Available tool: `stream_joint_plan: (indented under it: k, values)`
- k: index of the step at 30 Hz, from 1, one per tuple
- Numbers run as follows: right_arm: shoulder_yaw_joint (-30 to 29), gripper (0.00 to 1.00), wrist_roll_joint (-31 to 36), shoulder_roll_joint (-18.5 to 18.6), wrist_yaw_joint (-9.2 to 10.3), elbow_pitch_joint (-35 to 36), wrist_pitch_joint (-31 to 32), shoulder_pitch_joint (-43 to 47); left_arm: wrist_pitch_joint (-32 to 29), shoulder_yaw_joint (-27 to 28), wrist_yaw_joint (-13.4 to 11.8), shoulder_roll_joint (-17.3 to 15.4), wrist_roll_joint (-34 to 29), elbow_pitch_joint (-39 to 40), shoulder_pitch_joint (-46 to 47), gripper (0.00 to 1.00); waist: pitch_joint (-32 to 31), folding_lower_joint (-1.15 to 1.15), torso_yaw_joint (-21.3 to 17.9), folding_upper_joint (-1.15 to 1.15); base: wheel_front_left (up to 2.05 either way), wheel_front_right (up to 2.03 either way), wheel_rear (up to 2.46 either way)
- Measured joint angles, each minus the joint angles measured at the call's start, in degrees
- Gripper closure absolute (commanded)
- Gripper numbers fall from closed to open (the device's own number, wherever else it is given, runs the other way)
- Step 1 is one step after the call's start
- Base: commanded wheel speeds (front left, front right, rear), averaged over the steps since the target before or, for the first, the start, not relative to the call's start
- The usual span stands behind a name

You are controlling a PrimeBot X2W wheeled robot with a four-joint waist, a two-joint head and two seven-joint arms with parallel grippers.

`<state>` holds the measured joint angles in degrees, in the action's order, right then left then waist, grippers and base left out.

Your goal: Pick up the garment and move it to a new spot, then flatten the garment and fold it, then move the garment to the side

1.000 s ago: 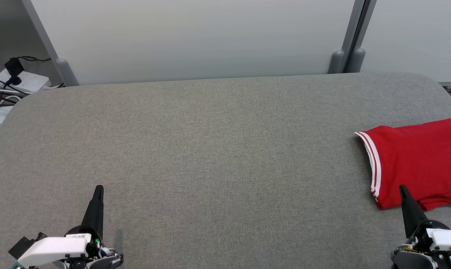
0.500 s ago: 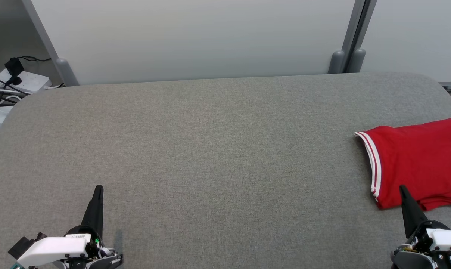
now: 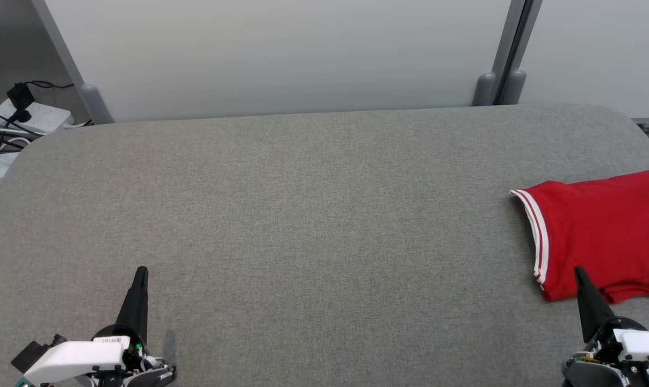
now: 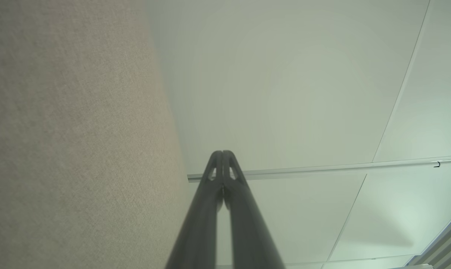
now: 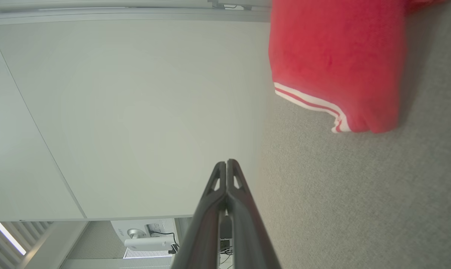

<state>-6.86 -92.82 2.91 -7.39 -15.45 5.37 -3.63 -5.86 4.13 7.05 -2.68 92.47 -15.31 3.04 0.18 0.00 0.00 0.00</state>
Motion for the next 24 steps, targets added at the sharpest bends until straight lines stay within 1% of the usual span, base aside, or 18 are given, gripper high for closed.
stream_joint_plan:
  k: [24]
  values:
    - [-0.2,1.00,0.0,-0.3,0.00,0.0,0.3,0.0,-0.1,0.2,0.0,0.1,0.0,0.0,0.0,1.00,0.0,0.00,0.0,0.00,0.00,0.00,0.00]
